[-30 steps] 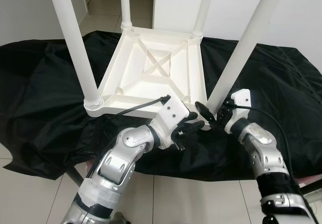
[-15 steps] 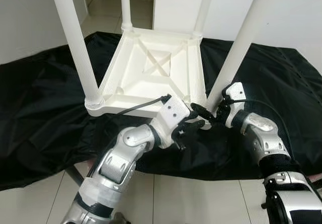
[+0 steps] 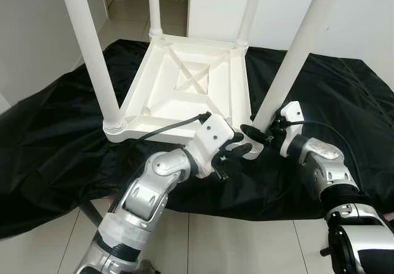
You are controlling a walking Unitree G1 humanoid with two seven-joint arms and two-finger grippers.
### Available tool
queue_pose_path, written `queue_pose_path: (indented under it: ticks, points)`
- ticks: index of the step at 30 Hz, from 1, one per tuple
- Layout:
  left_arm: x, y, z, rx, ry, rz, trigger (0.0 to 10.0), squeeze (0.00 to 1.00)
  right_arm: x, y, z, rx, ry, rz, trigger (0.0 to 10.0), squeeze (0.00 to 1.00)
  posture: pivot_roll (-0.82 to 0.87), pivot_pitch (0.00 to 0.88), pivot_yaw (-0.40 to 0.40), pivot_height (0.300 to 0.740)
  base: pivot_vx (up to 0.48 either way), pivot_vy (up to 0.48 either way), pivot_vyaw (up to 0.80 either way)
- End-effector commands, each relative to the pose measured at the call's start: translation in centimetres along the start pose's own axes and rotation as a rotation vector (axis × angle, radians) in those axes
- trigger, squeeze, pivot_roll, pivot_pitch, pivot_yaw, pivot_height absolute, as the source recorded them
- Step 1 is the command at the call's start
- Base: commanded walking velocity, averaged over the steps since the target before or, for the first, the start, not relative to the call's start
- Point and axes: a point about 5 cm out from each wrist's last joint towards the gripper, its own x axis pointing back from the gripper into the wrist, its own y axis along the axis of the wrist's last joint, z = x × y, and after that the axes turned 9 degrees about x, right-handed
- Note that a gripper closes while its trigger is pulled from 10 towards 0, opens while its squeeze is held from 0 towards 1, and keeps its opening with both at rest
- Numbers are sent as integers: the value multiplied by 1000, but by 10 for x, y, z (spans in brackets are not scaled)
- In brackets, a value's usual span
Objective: Building children table
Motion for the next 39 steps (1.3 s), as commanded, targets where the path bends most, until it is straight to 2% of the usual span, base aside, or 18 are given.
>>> queue_pose_path:
  ticks: [1,6,7,13,15,16,17,19,20,21,22,23,24,25,26,27,29,39]
  points:
    - [1,-3,1,2,40,1,10000,0,0,-6,3,-40,-22,18,10000,0,11,0,-8,740,0,0,0]
    - [2,-4,2,0,43,6,10000,0,-4,-6,4,-76,-68,23,10000,0,13,0,-16,740,0,0,0]
    - [3,-4,4,-4,51,8,10000,0,-9,-6,5,-88,-157,39,10000,0,13,0,-17,740,0,0,0]
    - [5,-3,9,-9,67,8,10000,0,-18,-4,15,-102,-325,45,10000,0,8,0,-25,740,0,0,0]
    - [7,-4,10,-10,77,11,10000,0,-24,2,28,-141,-427,12,10000,0,5,0,-24,740,0,0,0]
    - [7,-4,10,-10,77,11,10000,0,-24,2,28,-141,-427,12,10000,0,5,0,-24,740,0,0,0]
    - [7,-5,11,-7,83,13,10000,0,-26,4,34,-161,-501,13,10000,0,5,0,-24,740,0,0,0]
    - [7,-5,11,-7,83,13,10000,0,-26,4,34,-161,-501,13,10000,0,5,0,-24,740,0,0,0]
    - [8,-5,11,-5,86,13,10000,0,-26,5,37,-169,-564,22,10000,0,5,0,-23,740,0,0,0]
    - [8,-5,11,-5,86,13,10000,0,-26,5,37,-169,-564,22,10000,0,5,0,-23,740,0,0,0]
    - [9,-5,11,-2,90,13,10000,0,-23,5,40,-170,-687,52,10000,0,3,0,-20,740,0,0,0]
    - [9,-5,11,-2,90,13,10000,0,-23,5,40,-170,-687,52,10000,0,3,0,-20,740,0,0,0]
    - [9,-5,12,-1,92,13,10000,0,-19,4,43,-164,-812,90,10000,0,3,0,-19,740,0,0,0]
    - [9,-5,12,-1,92,13,10000,0,-19,4,43,-164,-812,90,10000,0,3,0,-19,740,0,0,0]
    - [9,-5,13,-2,94,12,10000,0,-14,5,45,-170,-938,112,10000,0,1,0,-19,740,0,0,0]
    - [9,-5,13,-2,94,12,10000,0,-14,5,45,-170,-938,112,10000,0,1,0,-19,740,0,0,0]
    - [8,-4,14,-2,95,10,10000,0,-9,7,49,-208,-1082,134,10000,0,-7,0,-16,740,0,0,0]
    - [4,-3,15,-6,80,5,10000,0,-8,18,58,-180,-1067,146,10000,0,-27,0,-12,740,0,0,0]
